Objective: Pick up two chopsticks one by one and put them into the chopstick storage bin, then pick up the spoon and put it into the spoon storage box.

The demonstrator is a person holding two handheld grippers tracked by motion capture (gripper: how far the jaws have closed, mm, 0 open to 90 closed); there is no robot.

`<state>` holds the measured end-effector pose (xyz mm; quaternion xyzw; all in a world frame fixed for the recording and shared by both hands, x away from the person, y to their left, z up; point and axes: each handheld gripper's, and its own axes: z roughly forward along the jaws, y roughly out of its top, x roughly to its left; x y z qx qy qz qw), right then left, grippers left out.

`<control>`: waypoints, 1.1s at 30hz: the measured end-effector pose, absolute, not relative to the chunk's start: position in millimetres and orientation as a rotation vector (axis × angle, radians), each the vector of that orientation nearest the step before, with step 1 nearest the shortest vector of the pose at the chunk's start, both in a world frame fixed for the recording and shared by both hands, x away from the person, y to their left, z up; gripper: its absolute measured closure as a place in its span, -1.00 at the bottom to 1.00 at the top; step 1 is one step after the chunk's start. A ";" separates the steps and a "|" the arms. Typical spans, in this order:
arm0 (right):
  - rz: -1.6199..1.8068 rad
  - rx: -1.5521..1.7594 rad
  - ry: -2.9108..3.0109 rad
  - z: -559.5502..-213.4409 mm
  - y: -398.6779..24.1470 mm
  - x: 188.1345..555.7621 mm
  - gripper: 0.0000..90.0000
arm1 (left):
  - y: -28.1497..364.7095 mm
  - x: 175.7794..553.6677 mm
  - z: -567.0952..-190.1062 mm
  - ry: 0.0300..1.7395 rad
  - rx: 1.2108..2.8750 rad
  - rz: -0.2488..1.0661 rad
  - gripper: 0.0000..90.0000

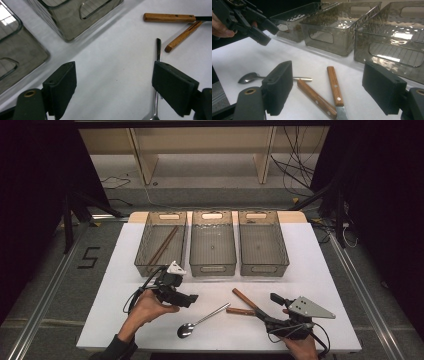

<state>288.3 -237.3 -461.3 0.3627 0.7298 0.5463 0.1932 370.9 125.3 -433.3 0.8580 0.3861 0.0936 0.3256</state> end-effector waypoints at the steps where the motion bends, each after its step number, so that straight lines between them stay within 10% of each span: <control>1: 1.532 1.016 2.048 -461.3 -237.2 288.1 -0.44 | 125.2 370.9 -434.8 1.013 2.256 0.245 -0.56; 33: 1.528 1.011 2.052 -461.1 -236.8 288.6 -0.44 | 94.8 344.3 -457.9 0.894 2.478 0.158 -0.37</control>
